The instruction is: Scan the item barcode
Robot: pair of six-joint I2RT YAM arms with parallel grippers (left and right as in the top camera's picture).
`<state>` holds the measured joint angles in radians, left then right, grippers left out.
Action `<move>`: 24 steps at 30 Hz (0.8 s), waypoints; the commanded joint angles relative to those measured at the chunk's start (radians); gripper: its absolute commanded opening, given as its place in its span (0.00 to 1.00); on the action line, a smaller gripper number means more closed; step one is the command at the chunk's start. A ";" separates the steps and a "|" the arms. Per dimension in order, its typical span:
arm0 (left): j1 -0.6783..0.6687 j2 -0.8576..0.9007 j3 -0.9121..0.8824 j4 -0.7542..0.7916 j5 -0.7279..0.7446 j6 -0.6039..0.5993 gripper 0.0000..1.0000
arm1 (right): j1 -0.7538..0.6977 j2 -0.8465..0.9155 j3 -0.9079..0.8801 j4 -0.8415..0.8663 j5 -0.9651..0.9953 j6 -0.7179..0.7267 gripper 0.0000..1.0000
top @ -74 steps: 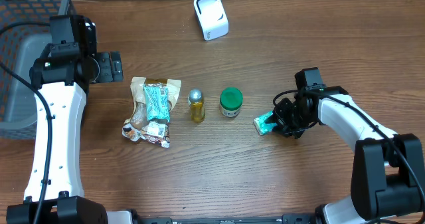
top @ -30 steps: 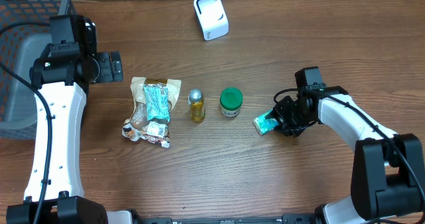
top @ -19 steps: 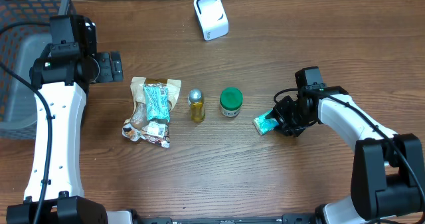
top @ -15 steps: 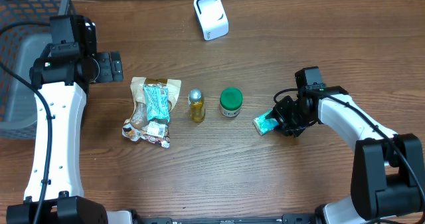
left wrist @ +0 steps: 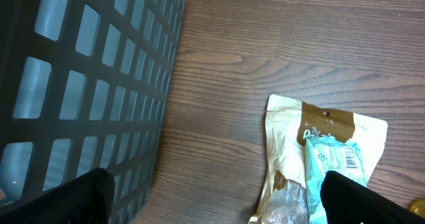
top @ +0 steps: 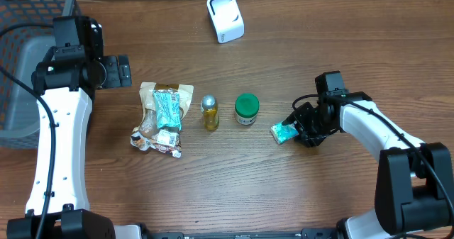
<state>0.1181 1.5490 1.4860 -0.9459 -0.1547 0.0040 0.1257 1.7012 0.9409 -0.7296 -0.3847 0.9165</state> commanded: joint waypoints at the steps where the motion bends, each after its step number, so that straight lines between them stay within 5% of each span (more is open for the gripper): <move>1: 0.000 -0.015 0.023 0.004 -0.005 0.019 0.99 | -0.003 -0.003 0.003 0.003 0.011 0.004 0.54; 4: 0.000 -0.015 0.023 0.004 -0.005 0.019 1.00 | -0.003 -0.003 0.003 0.005 0.011 0.004 0.42; 7: 0.000 -0.015 0.023 0.004 -0.005 0.019 1.00 | -0.003 -0.003 0.003 0.007 0.011 0.004 0.41; 10: 0.000 -0.015 0.023 0.004 -0.005 0.019 1.00 | -0.003 -0.003 0.003 0.010 0.011 0.003 0.87; 12: 0.000 -0.015 0.023 0.004 -0.005 0.019 1.00 | -0.003 -0.003 0.003 0.007 0.011 0.003 0.97; 24: 0.000 -0.015 0.023 0.004 -0.005 0.019 1.00 | -0.003 -0.003 0.003 0.008 0.011 0.003 1.00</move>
<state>0.1181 1.5490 1.4860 -0.9455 -0.1547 0.0040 0.1257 1.7012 0.9409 -0.7254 -0.3847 0.9169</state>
